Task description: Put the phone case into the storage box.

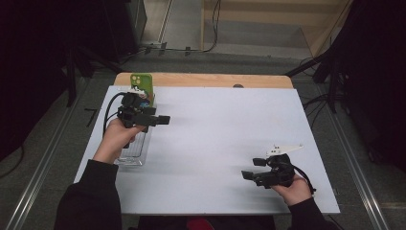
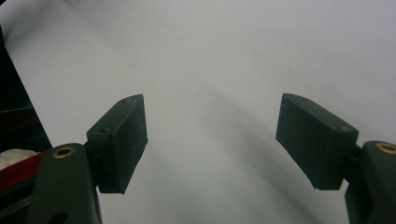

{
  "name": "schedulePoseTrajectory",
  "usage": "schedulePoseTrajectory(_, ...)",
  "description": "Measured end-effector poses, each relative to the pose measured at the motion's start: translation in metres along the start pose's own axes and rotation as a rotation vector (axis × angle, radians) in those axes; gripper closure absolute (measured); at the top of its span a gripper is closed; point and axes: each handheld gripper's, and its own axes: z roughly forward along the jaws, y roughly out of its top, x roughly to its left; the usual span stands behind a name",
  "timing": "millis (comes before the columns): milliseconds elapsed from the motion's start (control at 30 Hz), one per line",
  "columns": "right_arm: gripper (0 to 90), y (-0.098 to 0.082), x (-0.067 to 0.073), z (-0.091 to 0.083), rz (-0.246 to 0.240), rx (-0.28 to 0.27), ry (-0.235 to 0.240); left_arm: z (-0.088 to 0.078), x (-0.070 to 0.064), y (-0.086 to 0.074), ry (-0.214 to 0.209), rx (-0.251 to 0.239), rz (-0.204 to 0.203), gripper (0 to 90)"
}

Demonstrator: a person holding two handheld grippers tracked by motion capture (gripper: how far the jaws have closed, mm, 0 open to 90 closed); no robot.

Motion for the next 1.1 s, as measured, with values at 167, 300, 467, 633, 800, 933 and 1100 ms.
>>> schedulePoseTrajectory(167, 23.2, 0.000, 0.000, 0.000, 0.000, 0.000, 0.000, -0.002, -0.006, -0.007, -0.011, -0.016, 0.021, 10.4)
schedulePoseTrajectory(300, 23.3, 0.000, 0.000, 0.000, -0.001, -0.002, 0.004, -0.002, -0.011, -0.013, -0.037, -0.023, 0.021, 10.4)
schedulePoseTrajectory(467, 23.3, 0.001, 0.000, 0.000, -0.001, 0.000, 0.008, 0.000, -0.016, -0.022, -0.043, -0.022, 0.007, 15.1)
schedulePoseTrajectory(633, 23.3, 0.001, 0.000, -0.001, 0.001, -0.002, 0.004, 0.002, -0.021, -0.031, -0.041, -0.008, 0.029, 15.0)
schedulePoseTrajectory(800, 23.3, 0.001, 0.000, -0.001, 0.001, -0.002, 0.005, 0.002, -0.025, -0.037, -0.034, -0.003, 0.047, 15.0)
schedulePoseTrajectory(933, 23.3, 0.001, 0.000, -0.001, -0.003, 0.000, 0.006, 0.001, -0.028, -0.044, -0.033, -0.003, 0.056, 15.1)
schedulePoseTrajectory(1100, 23.3, 0.001, 0.000, -0.001, -0.002, -0.003, 0.005, 0.001, -0.032, -0.052, -0.031, -0.011, 0.077, 15.2)
